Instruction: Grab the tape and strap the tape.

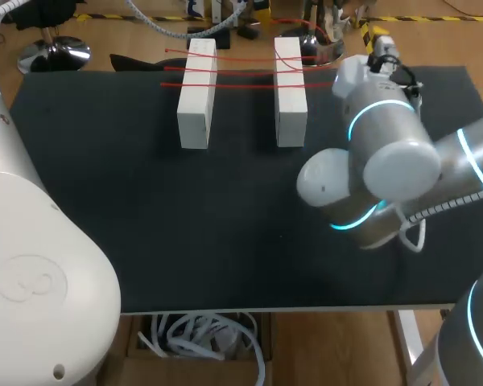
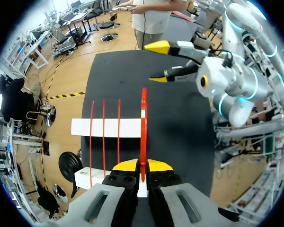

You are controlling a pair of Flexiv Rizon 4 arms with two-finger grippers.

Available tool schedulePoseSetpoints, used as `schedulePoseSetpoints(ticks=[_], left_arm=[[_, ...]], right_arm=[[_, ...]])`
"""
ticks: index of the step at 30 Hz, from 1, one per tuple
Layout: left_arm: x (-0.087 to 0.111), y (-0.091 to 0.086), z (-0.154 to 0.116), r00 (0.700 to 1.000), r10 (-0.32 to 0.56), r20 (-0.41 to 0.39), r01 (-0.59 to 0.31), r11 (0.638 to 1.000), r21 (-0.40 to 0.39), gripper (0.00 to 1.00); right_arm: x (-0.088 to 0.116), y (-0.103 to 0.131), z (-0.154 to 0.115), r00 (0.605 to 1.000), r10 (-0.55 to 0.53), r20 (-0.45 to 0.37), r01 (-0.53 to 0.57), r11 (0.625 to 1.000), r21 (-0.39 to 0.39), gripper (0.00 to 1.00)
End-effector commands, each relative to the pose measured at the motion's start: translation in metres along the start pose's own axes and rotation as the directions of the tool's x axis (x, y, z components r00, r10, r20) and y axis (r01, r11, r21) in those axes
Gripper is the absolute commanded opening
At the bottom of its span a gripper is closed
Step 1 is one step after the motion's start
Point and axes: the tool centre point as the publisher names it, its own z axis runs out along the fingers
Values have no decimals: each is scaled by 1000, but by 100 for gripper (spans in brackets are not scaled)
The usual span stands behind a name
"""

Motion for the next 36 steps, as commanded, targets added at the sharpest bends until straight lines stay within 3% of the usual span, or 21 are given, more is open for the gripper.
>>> schedulePoseSetpoints(ticks=[1, 2, 16, 18, 21, 24, 26, 29, 32, 36], left_arm=[[0, 0, -1, 1000, -1, 0, 1, 1000, -3, 0], [0, 0, -1, 1000, -1, 0, 1, 1000, -3, 0], [0, 0, -1, 1000, -1, 0, 1, 1000, -3, 0], [-1, 11, -5, 999, -39, 19, 39, 999, -10, 0], [-2, 41, -10, 987, -150, 61, 154, 987, -56, 0], [3, 84, -19, 950, -292, 110, 303, 946, -113, 0], [11, 120, -30, 911, -382, 158, 403, 906, -131, 0], [27, 170, -36, 858, -478, 187, 512, 827, -232, 0], [46, 225, -32, 772, -616, 157, 635, 734, -241, 0], [64, 270, -35, 677, -721, 149, 730, 632, -259, 0]], right_arm=[[-12, -6, 15, 998, 1, -63, -6, 997, -82, 84], [-12, -4, 16, 997, 6, -71, -13, 995, -99, 100], [-13, -1, 17, 997, 23, -72, -31, 992, -121, 100], [-13, -1, 17, 997, 23, -72, -31, 992, -121, 100], [-13, -1, 17, 997, 23, -72, -31, 992, -121, 100], [-13, -1, 17, 997, 23, -72, -31, 992, -121, 100], [-13, -1, 17, 997, 23, -72, -31, 992, -121, 100], [-13, -1, 17, 997, 23, -72, -31, 992, -121, 100], [-13, -1, 17, 997, 23, -72, -31, 992, -121, 100], [-13, -1, 17, 997, 23, -72, -31, 992, -121, 100]])
